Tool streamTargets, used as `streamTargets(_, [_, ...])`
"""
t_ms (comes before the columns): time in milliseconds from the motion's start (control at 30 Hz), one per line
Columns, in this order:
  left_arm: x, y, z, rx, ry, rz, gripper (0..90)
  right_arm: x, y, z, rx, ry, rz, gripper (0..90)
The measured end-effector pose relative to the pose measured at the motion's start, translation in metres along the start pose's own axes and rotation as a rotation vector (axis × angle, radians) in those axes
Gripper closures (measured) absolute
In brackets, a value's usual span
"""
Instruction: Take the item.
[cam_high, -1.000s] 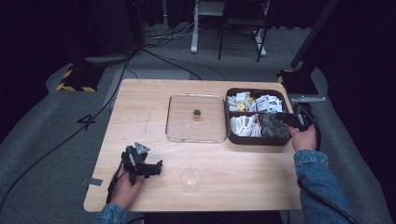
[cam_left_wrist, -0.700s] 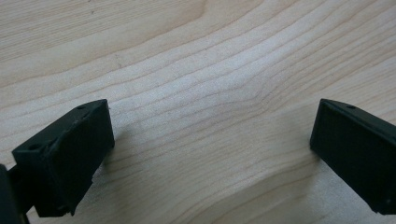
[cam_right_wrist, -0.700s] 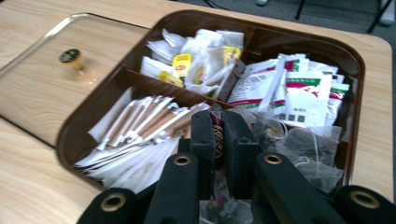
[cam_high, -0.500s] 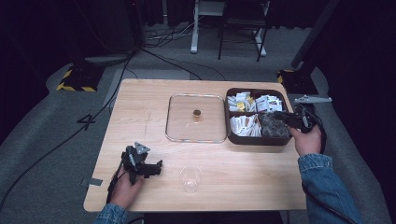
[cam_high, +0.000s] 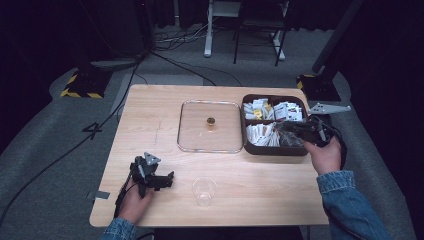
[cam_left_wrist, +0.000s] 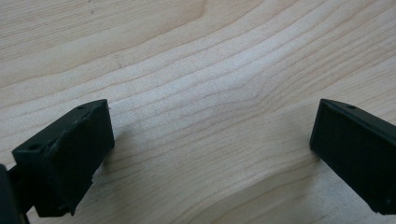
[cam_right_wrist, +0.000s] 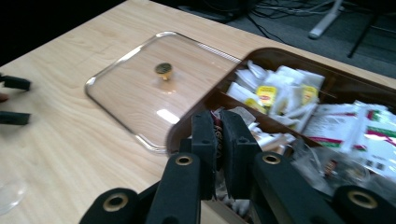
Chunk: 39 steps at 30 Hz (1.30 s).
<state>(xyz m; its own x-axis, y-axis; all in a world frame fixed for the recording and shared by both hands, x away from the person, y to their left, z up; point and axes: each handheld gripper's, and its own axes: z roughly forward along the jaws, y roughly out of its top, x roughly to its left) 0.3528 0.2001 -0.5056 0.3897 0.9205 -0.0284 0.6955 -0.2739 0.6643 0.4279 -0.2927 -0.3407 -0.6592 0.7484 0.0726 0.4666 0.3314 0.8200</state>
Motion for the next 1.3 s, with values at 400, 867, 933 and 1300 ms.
streamTargets(400, [-0.001, -0.001, -0.001, 0.001, 0.005, -0.004, 0.1, 0.048, 0.008, 0.001, -0.001, 0.120, -0.102, 84.9])
streamTargets(867, [0.000, -0.001, -0.001, 0.002, 0.006, -0.002, 0.1, 0.101, 0.021, 0.002, -0.010, 0.256, -0.210, 84.9])
streamTargets(933, [-0.001, -0.001, -0.001, 0.002, 0.005, -0.003, 0.1, 0.106, 0.021, 0.003, -0.011, 0.266, -0.219, 84.9])
streamTargets(1300, [0.000, 0.000, 0.000, 0.001, 0.003, -0.001, 0.0, 0.143, 0.026, 0.009, 0.000, 0.354, -0.280, 85.0])
